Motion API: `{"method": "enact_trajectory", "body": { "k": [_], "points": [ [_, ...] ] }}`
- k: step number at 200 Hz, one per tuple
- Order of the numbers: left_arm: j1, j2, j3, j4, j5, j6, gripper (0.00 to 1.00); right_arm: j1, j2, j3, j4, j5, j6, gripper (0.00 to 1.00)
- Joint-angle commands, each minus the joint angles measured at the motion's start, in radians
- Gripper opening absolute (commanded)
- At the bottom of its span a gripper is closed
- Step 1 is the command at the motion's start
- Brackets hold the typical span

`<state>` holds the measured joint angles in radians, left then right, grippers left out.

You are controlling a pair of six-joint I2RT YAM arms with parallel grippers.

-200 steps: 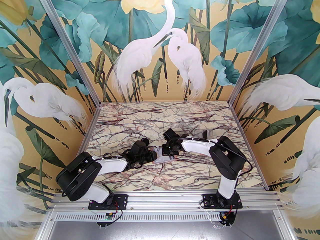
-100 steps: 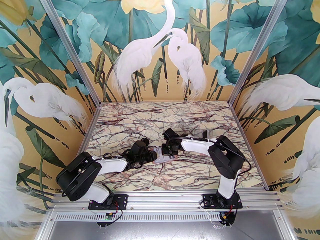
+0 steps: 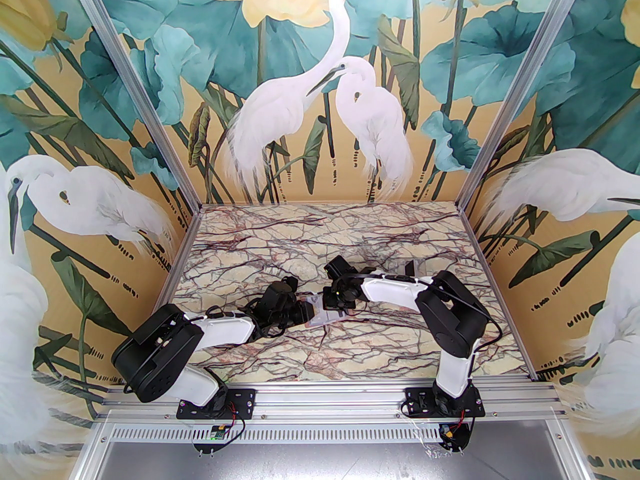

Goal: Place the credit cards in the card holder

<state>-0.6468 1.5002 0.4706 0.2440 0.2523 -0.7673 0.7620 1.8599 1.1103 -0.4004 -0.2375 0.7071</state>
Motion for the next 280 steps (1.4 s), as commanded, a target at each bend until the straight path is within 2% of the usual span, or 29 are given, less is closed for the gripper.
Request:
{"method": "enact_trajectory", "body": {
  "k": [1, 40, 57, 81, 135, 187, 280],
  "points": [
    [0.006, 0.013, -0.028, -0.023, -0.023, 0.001, 0.31, 0.014, -0.027, 0.013, -0.002, 0.008, 0.007, 0.14],
    [0.006, -0.041, -0.04, -0.037, -0.031, 0.002, 0.31, 0.014, -0.104, 0.01, -0.05, 0.071, -0.003, 0.26],
    [0.006, -0.081, -0.048, -0.051, -0.04, 0.009, 0.36, 0.013, -0.119, 0.012, -0.062, 0.077, -0.008, 0.31],
    [0.007, -0.139, -0.052, -0.086, -0.055, 0.016, 0.37, 0.014, -0.121, 0.011, -0.065, 0.076, -0.01, 0.32],
    [0.014, -0.22, -0.077, -0.14, -0.097, 0.014, 0.36, 0.028, -0.048, 0.062, -0.072, 0.015, -0.033, 0.23],
    [0.019, -0.222, -0.094, -0.126, -0.09, 0.006, 0.35, 0.029, 0.003, 0.074, -0.063, 0.009, -0.029, 0.13],
    [0.018, -0.206, -0.089, -0.118, -0.081, 0.006, 0.34, 0.028, 0.046, 0.074, -0.069, 0.028, -0.038, 0.07]
  ]
}}
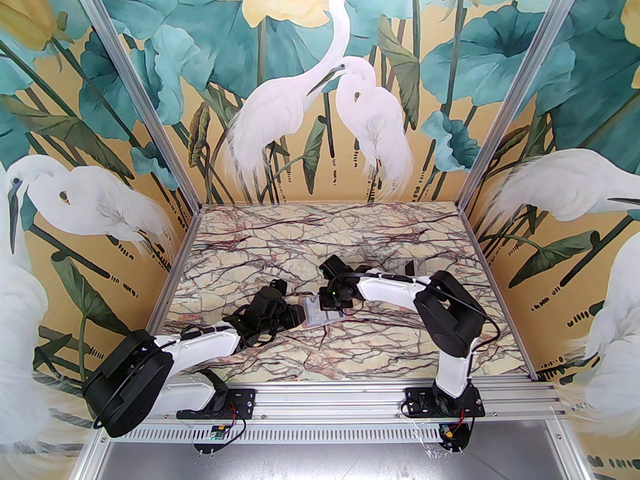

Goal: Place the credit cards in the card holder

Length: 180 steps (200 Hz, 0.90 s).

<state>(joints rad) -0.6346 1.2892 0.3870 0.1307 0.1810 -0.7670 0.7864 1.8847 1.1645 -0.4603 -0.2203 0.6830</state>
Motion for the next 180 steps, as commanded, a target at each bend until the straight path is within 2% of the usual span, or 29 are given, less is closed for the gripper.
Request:
{"method": "enact_trajectory", "body": {
  "k": [1, 58, 100, 151, 180],
  "points": [
    [0.005, 0.005, -0.005, -0.005, -0.009, 0.006, 0.34, 0.004, 0.022, 0.02, -0.009, 0.012, -0.014, 0.07],
    [0.006, -0.001, 0.016, -0.019, -0.003, 0.011, 0.34, 0.004, 0.023, -0.004, 0.0, 0.018, -0.016, 0.06],
    [0.005, 0.007, 0.064, -0.014, 0.04, 0.009, 0.35, 0.002, 0.028, -0.017, 0.011, 0.016, -0.013, 0.06],
    [0.005, 0.07, 0.101, 0.017, 0.083, 0.006, 0.39, 0.002, 0.025, -0.025, 0.021, 0.015, -0.01, 0.05],
    [0.006, 0.097, 0.111, 0.023, 0.082, 0.009, 0.45, 0.002, 0.02, -0.026, 0.02, 0.016, -0.01, 0.05]
  ]
}}
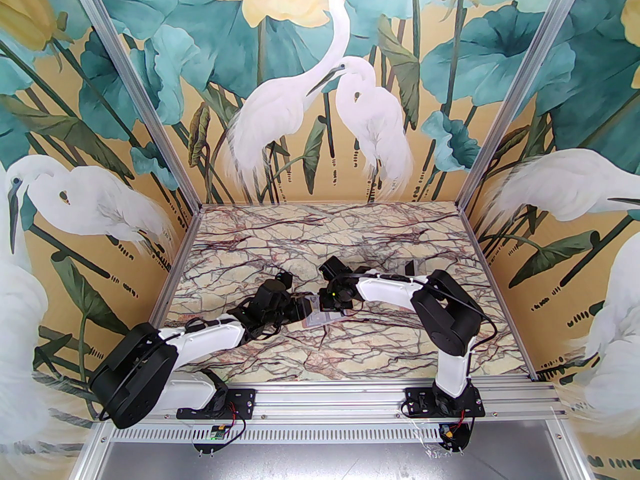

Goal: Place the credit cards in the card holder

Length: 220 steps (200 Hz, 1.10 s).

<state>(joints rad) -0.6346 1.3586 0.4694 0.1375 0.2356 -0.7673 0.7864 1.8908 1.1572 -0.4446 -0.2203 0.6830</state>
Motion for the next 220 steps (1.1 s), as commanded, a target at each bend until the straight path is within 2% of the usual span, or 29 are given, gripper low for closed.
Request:
{"method": "enact_trajectory", "body": {
  "k": [1, 110, 220],
  "points": [
    [0.005, 0.029, 0.029, 0.017, 0.028, 0.01, 0.45, 0.002, 0.014, -0.019, 0.004, 0.016, -0.01, 0.05],
    [0.005, 0.074, 0.061, 0.03, 0.052, 0.016, 0.41, 0.002, 0.008, -0.03, 0.011, 0.018, -0.005, 0.06],
    [0.005, 0.072, 0.05, 0.008, 0.012, 0.022, 0.44, 0.002, 0.008, -0.035, 0.017, 0.016, -0.001, 0.05]
  ]
}}
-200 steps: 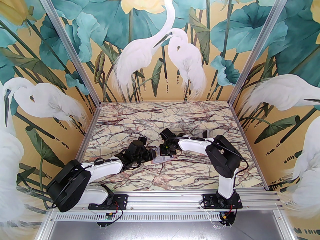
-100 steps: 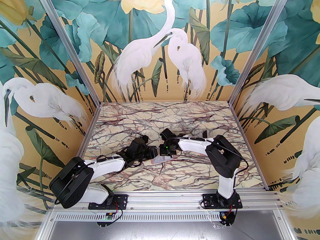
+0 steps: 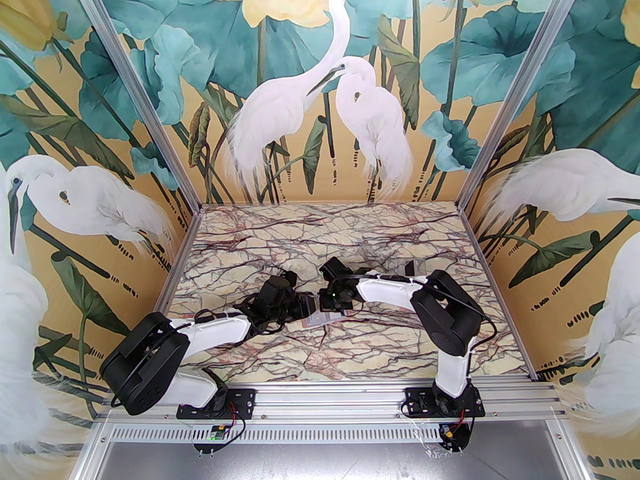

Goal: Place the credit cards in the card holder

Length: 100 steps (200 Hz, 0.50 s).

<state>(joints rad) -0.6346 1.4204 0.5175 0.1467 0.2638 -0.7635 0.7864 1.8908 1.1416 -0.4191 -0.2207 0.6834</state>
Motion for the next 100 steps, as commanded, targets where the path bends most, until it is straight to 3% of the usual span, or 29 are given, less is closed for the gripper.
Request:
{"method": "enact_trajectory", "body": {
  "k": [1, 100],
  "points": [
    [0.005, 0.01, 0.002, -0.002, -0.017, 0.018, 0.44, 0.002, 0.008, -0.02, -0.009, 0.016, -0.001, 0.05],
    [0.006, -0.021, -0.006, -0.028, -0.053, 0.023, 0.44, 0.003, 0.011, -0.019, -0.007, 0.011, 0.001, 0.05]
  ]
}}
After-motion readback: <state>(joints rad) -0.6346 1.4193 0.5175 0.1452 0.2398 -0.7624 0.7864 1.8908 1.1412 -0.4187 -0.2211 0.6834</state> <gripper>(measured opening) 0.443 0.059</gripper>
